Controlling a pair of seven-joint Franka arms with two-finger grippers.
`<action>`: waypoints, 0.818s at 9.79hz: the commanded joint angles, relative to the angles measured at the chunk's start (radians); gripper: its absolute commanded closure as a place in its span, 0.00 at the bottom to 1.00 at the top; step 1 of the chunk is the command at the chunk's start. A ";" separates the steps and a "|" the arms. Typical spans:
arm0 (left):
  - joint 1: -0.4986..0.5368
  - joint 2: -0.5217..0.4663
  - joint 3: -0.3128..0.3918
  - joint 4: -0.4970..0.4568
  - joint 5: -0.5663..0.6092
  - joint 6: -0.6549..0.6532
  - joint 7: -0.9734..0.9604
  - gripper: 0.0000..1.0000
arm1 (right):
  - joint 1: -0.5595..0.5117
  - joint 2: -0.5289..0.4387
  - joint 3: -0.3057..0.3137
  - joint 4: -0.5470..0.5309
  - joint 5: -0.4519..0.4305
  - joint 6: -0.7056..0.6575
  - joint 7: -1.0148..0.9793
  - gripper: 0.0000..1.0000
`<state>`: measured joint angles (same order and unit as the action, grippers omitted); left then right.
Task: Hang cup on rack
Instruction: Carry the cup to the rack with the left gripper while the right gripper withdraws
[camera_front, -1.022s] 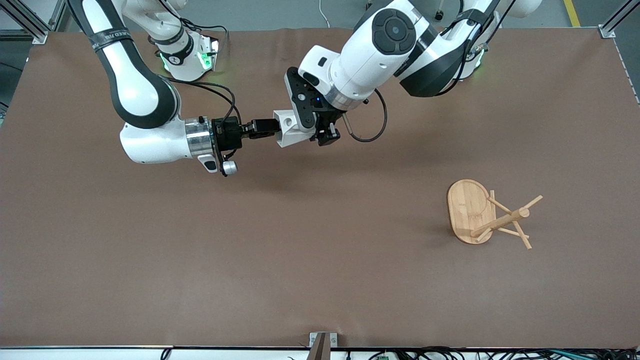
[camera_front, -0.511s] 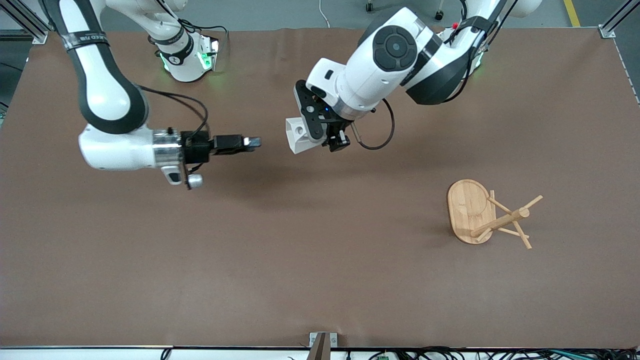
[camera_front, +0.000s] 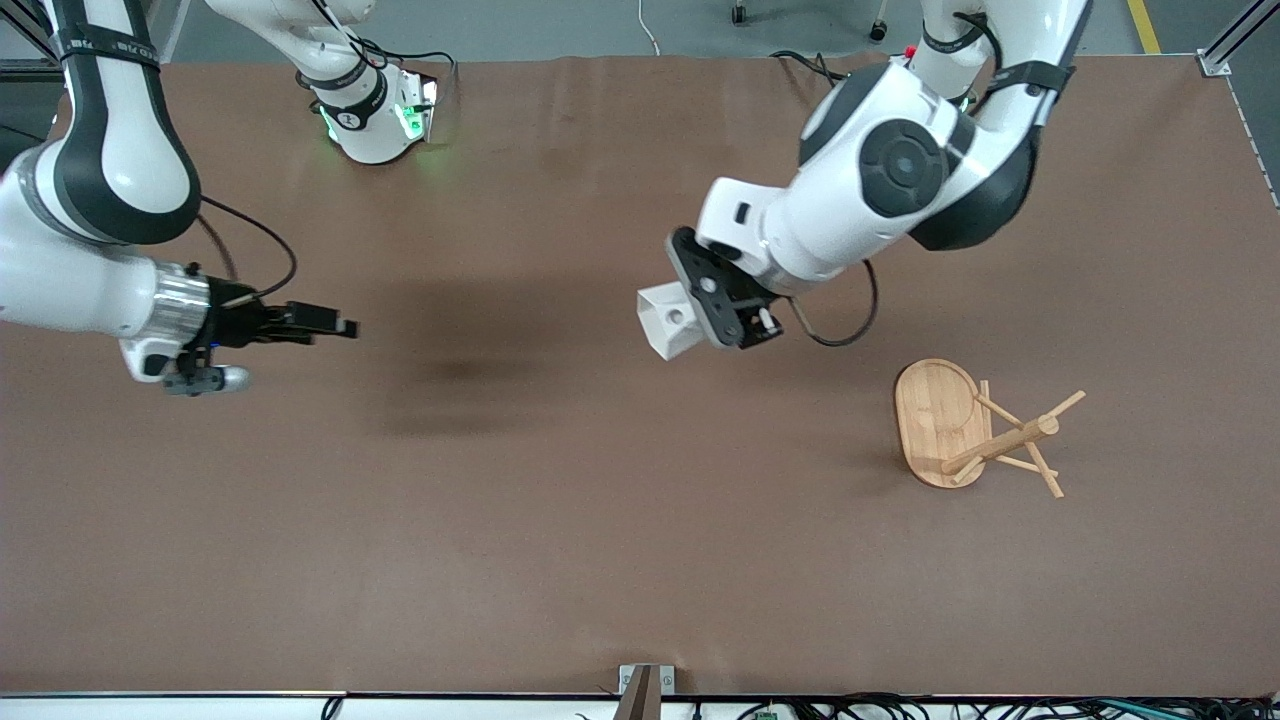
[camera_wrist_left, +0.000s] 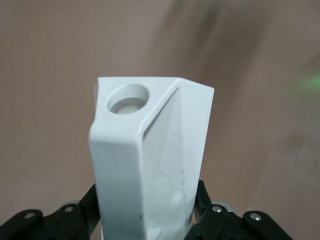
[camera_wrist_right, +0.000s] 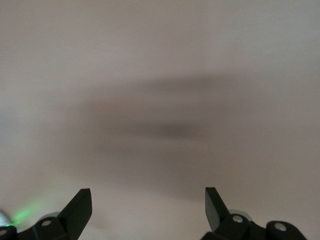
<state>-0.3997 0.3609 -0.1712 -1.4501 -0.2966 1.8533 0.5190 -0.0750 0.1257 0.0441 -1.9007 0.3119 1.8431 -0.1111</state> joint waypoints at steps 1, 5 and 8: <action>0.047 -0.005 -0.002 -0.004 0.016 -0.032 -0.130 0.99 | 0.005 -0.029 -0.027 0.088 -0.240 -0.013 0.033 0.00; 0.136 -0.007 0.001 0.034 0.019 -0.062 -0.429 0.99 | 0.006 -0.031 -0.079 0.383 -0.306 -0.303 0.059 0.00; 0.147 -0.033 -0.005 0.028 0.177 -0.112 -0.626 0.99 | 0.004 -0.138 -0.072 0.379 -0.304 -0.347 0.209 0.00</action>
<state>-0.2501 0.3388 -0.1691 -1.4035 -0.1715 1.7845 -0.0289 -0.0739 0.0479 -0.0332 -1.5069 0.0264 1.5314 0.0379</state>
